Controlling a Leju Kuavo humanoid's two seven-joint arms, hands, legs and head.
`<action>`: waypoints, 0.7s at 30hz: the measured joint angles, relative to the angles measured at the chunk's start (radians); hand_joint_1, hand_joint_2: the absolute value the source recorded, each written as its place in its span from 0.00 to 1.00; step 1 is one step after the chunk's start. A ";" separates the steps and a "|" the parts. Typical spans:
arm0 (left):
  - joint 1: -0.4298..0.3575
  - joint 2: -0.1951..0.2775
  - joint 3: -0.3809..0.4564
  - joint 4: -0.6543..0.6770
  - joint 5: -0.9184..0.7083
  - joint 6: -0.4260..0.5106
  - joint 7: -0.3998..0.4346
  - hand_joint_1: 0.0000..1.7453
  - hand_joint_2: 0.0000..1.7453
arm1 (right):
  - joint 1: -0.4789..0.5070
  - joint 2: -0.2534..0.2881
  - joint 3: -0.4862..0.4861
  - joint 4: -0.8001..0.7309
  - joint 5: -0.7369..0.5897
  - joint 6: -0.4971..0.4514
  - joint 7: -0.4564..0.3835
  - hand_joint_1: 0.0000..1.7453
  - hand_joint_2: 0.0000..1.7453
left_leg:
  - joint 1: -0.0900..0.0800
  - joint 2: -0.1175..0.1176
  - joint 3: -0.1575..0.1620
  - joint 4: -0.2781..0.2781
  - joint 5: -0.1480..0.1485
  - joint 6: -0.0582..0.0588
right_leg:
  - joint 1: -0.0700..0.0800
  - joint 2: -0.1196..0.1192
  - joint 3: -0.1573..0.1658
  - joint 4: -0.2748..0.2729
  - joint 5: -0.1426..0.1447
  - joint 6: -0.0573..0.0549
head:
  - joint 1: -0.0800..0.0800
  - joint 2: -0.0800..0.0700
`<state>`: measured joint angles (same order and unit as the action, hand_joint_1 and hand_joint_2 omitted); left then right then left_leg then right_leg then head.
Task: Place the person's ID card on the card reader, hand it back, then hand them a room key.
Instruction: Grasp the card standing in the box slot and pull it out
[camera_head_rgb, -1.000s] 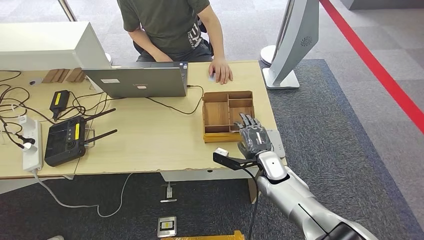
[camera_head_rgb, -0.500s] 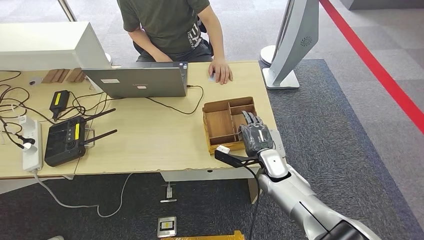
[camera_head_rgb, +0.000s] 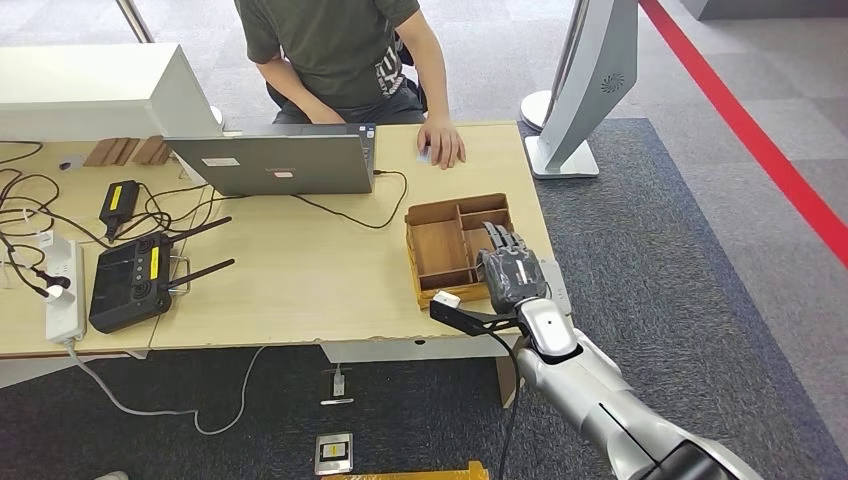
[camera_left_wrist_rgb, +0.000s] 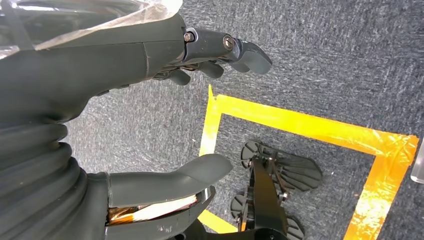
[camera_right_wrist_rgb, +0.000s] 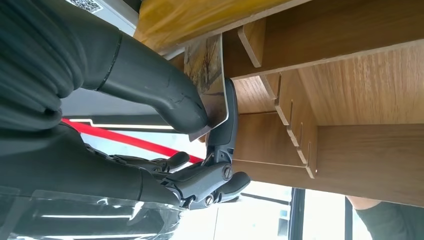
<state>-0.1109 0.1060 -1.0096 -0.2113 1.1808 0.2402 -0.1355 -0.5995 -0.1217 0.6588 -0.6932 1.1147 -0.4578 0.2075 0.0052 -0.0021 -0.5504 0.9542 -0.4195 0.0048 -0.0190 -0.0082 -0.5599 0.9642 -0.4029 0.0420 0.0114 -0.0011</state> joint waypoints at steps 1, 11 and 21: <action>0.000 0.000 0.000 0.000 -0.001 0.000 -0.001 0.00 1.00 | -0.001 0.000 0.000 0.000 0.001 -0.003 0.000 1.00 1.00 | 0.000 0.000 0.000 0.000 0.000 0.000 | 0.000 0.000 0.000 0.000 0.000 0.000 | 0.000 0.000; 0.000 0.000 0.000 0.000 -0.008 -0.009 -0.004 0.00 1.00 | -0.047 -0.022 -0.007 -0.058 0.045 0.001 0.010 1.00 1.00 | 0.000 0.000 0.000 0.000 0.000 0.000 | 0.000 0.000 0.000 0.000 0.000 0.000 | 0.000 0.000; 0.000 0.000 0.000 0.000 -0.010 -0.011 -0.004 0.00 1.00 | -0.077 -0.053 -0.020 -0.182 0.073 0.036 0.023 1.00 1.00 | 0.000 0.000 0.000 0.000 0.000 0.000 | 0.000 0.000 0.000 0.000 0.000 0.000 | 0.000 0.000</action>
<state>-0.1107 0.1060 -1.0098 -0.2113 1.1711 0.2293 -0.1392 -0.6770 -0.1745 0.6391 -0.8755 1.1875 -0.4213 0.2303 0.0051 -0.0021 -0.5504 0.9543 -0.4194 0.0048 -0.0190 -0.0082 -0.5599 0.9642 -0.4027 0.0419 0.0113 -0.0011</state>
